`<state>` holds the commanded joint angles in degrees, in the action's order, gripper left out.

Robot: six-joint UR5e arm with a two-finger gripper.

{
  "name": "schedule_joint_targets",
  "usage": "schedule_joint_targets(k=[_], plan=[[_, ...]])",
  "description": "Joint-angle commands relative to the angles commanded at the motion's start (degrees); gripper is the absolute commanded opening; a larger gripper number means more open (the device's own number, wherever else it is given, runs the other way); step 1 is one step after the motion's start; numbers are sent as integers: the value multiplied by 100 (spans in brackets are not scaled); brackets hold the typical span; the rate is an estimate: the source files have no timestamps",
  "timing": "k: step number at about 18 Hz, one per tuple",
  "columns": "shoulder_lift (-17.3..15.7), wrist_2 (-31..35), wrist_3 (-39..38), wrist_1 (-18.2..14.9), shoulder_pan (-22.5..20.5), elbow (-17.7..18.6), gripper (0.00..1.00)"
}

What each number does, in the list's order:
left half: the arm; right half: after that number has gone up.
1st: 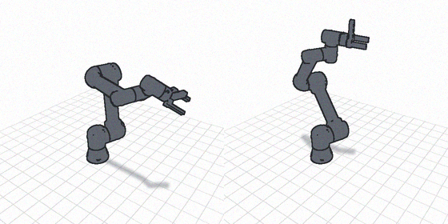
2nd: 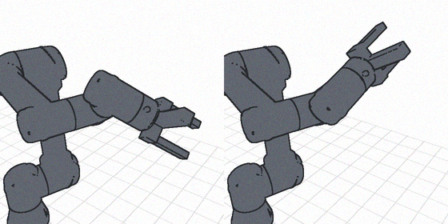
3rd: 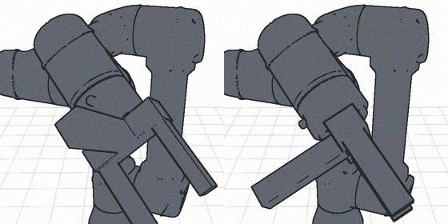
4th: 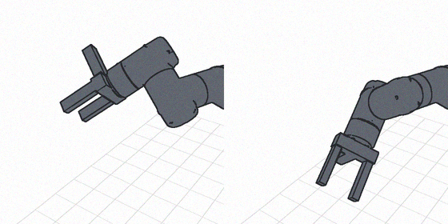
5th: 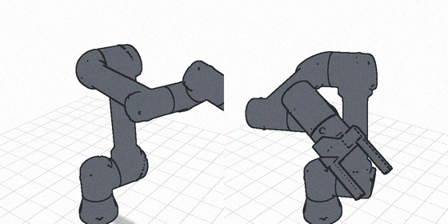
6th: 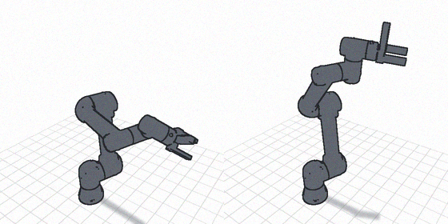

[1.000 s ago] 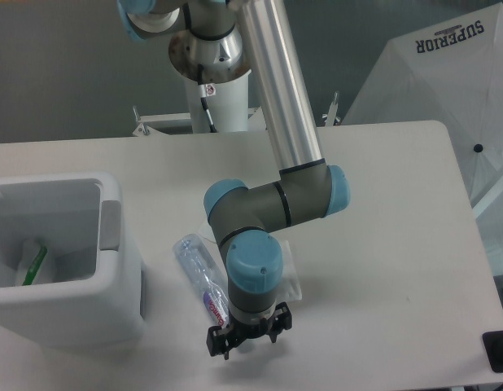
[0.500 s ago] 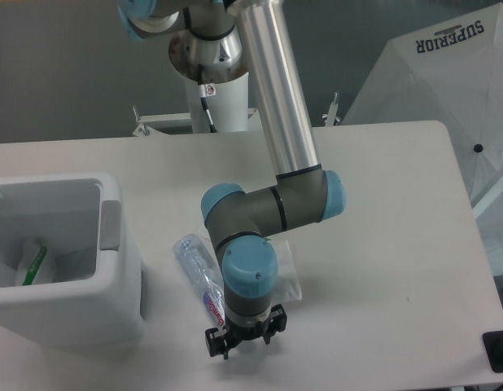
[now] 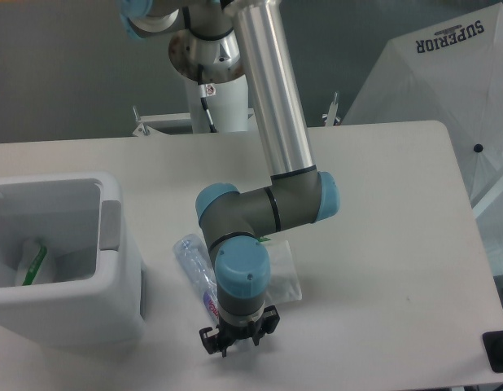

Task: Place the trash in the trash can
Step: 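Lower the gripper onto the bottle and close on it, then lift the bottle and carry it over the white trash bin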

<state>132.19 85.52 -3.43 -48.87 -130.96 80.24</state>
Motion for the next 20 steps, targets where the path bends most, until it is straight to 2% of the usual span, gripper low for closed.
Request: schedule_joint_targets(k=[6, 8, 17, 20], plan=[[-44, -26, 0, 0, -9, 17, 47], [-62, -44, 0, -9, 0, 35, 38], [-114, -62, 35, 0, 0, 18, 29], [-359, -70, 53, 9, -52, -131, 29]])
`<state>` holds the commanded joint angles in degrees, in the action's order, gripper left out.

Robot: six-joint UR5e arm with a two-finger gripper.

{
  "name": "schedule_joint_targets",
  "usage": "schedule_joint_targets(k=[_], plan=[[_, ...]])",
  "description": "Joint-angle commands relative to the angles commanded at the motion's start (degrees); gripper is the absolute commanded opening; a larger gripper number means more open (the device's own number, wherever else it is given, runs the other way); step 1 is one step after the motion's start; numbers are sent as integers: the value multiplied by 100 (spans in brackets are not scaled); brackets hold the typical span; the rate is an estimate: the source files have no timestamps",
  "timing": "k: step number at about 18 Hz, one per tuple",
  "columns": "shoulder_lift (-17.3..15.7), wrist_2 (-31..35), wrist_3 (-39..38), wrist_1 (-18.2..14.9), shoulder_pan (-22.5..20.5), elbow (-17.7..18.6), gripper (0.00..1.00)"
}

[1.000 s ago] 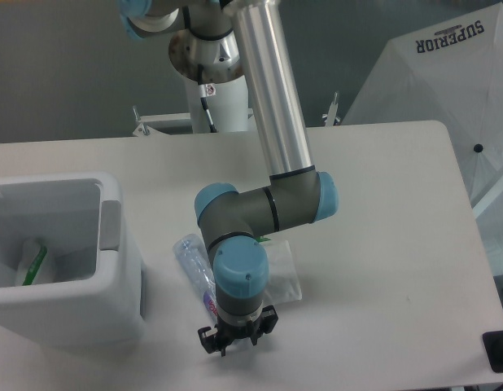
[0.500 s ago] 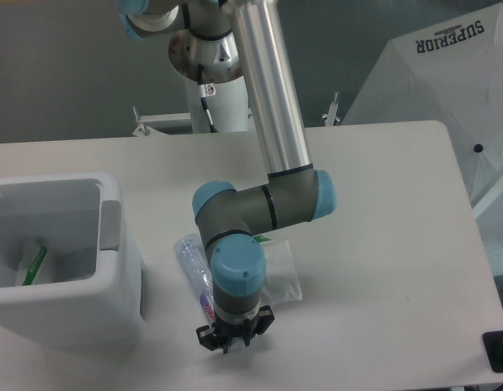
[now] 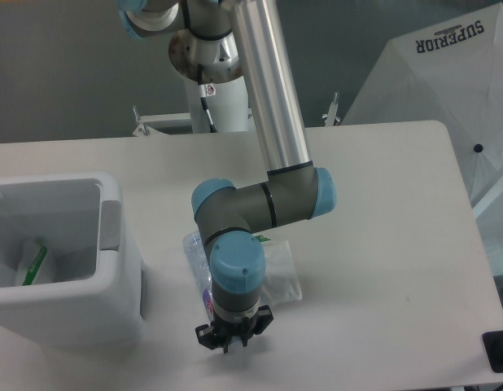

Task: Place the trash in the trash can
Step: 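Lift the bottle and carry it over the white trash bin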

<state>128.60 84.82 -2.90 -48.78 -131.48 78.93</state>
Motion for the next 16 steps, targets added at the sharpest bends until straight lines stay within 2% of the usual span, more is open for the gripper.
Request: schedule_joint_targets(k=[2, 5, 8, 11, 14, 16], plan=[[-272, -9, 26, 44, -53, -280, 29], [-650, -44, 0, 70, -325, -896, 29], [-967, -79, -175, 587, -465, -1274, 29], [-1345, -79, -220, 677, -466, -1363, 29], [-1574, -70, -193, 1010, -440, -1389, 29], [-1714, -70, -202, 1063, -344, -1398, 29]])
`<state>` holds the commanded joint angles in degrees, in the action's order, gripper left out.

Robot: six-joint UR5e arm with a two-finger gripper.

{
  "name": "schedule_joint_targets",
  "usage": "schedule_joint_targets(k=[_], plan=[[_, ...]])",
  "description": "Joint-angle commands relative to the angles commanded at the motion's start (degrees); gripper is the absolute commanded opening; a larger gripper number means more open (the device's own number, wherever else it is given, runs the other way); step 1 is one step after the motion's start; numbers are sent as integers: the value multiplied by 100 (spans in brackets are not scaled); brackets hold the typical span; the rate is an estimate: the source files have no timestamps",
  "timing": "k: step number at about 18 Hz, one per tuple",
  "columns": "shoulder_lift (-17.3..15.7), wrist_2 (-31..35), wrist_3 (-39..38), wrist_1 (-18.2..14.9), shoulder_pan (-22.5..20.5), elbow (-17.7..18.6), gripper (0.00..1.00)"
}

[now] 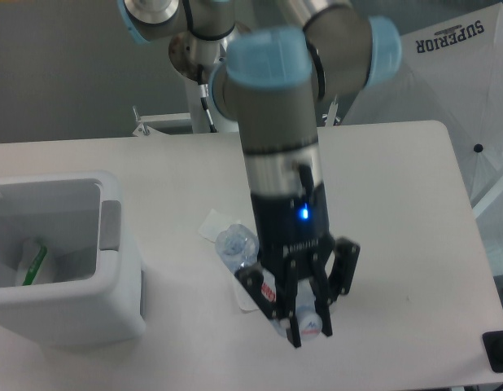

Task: Place the trash in the trash can
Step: 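Lift the bottle and carry it over the white trash bin, then lower the bottle into the bin and open the gripper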

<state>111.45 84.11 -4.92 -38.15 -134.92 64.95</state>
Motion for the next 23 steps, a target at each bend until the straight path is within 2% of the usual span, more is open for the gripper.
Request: schedule_joint_targets(k=[7, 16, 23], plan=[[-334, 0, -35, 0, 667, 9, 29], [-265, 9, -96, 0, 1634, 114, 29], [-229, 18, -176, -9, 1969, 413, 29]])
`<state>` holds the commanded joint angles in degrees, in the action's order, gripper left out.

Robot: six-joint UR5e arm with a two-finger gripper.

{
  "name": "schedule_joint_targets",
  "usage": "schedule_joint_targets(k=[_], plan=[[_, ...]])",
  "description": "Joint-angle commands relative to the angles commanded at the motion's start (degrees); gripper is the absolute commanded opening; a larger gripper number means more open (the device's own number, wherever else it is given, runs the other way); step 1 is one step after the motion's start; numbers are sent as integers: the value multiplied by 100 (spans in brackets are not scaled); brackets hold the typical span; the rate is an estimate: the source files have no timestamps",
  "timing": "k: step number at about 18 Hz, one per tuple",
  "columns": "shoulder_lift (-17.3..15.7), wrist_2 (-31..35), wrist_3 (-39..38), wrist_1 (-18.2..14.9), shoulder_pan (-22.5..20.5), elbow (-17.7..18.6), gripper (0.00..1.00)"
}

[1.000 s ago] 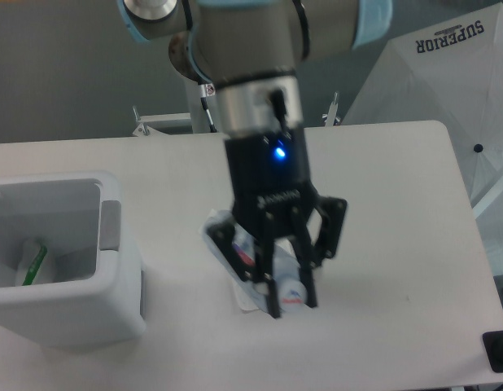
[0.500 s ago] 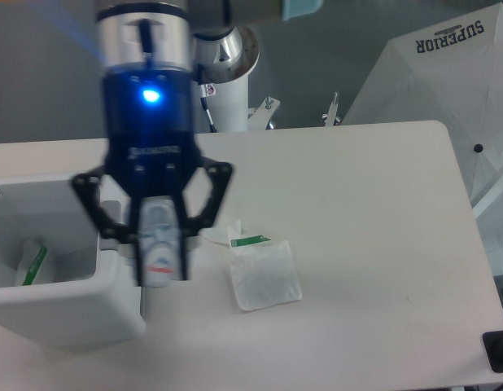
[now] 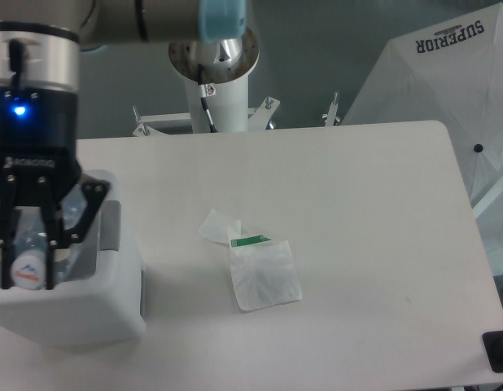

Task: Place the trash in the trash can
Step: 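Lower the bottle into the bin and open the gripper, then move the open gripper over the white bag with green strip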

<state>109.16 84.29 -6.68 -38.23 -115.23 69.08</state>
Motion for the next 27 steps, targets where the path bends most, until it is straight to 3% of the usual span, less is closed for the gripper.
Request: schedule_joint_targets(k=[3, 7, 12, 15, 18, 22, 27], plan=[[0, 0, 18, 0, 18, 176, 31], [9, 0, 26, 0, 88, 334, 42], [-17, 0, 18, 0, 79, 291, 86], [-44, 0, 18, 0, -8, 326, 98], [-176, 0, -9, 0, -394, 361, 99], [-272, 18, 26, 0, -1061, 843, 99], [-334, 44, 79, -35, -1748, 1168, 100]])
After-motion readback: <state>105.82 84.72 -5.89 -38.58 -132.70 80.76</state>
